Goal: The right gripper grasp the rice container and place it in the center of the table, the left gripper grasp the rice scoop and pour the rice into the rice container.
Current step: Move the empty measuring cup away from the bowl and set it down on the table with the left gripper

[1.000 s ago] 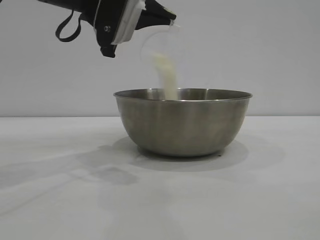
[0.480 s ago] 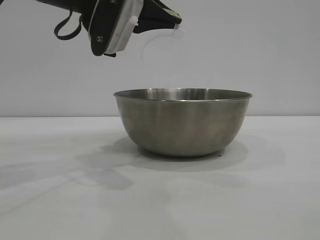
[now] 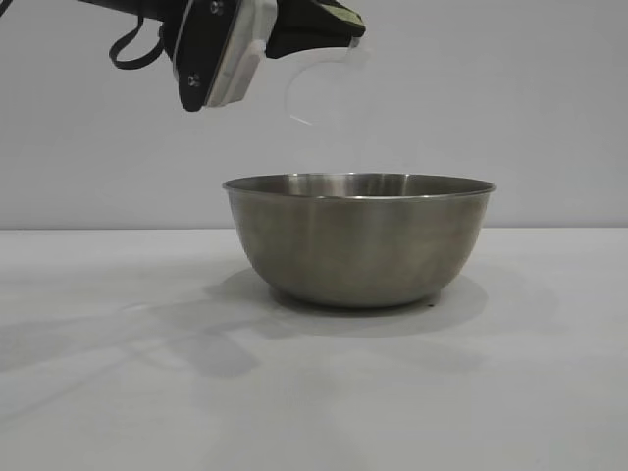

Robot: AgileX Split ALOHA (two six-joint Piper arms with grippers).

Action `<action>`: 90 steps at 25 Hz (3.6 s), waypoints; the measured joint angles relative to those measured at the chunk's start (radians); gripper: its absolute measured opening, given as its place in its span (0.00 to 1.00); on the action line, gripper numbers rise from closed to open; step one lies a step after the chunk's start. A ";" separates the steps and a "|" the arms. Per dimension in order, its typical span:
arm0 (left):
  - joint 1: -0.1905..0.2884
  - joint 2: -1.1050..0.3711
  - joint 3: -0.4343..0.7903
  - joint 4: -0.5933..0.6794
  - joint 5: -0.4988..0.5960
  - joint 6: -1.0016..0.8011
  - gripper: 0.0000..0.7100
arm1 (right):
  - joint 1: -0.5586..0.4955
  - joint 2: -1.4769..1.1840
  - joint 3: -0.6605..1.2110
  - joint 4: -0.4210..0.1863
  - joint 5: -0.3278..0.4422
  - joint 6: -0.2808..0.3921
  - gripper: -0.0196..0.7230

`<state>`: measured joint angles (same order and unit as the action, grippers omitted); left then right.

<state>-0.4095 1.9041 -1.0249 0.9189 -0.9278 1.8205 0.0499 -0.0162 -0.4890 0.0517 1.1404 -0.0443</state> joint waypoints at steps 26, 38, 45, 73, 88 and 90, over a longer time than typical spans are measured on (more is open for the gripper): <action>0.000 0.000 0.000 -0.320 -0.119 -0.714 0.00 | 0.000 0.000 0.000 0.000 0.000 0.000 0.72; 0.000 0.000 0.000 -0.822 -0.157 -1.043 0.00 | 0.000 0.000 0.000 0.000 0.000 0.000 0.72; 0.000 0.000 0.000 -1.113 -0.107 -1.114 0.00 | 0.000 0.000 0.000 0.000 0.000 0.000 0.72; 0.088 0.116 0.109 -1.289 0.127 -1.501 0.00 | 0.000 0.000 0.000 0.000 0.000 0.000 0.72; 0.088 0.175 0.257 -1.266 -0.129 -1.588 0.00 | 0.000 0.000 0.000 0.000 0.000 0.000 0.72; 0.088 0.175 0.281 -1.266 -0.165 -1.596 0.00 | 0.000 0.000 0.000 0.000 0.000 0.000 0.72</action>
<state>-0.3212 2.0791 -0.7438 -0.3470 -1.0931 0.2244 0.0499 -0.0162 -0.4890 0.0517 1.1404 -0.0443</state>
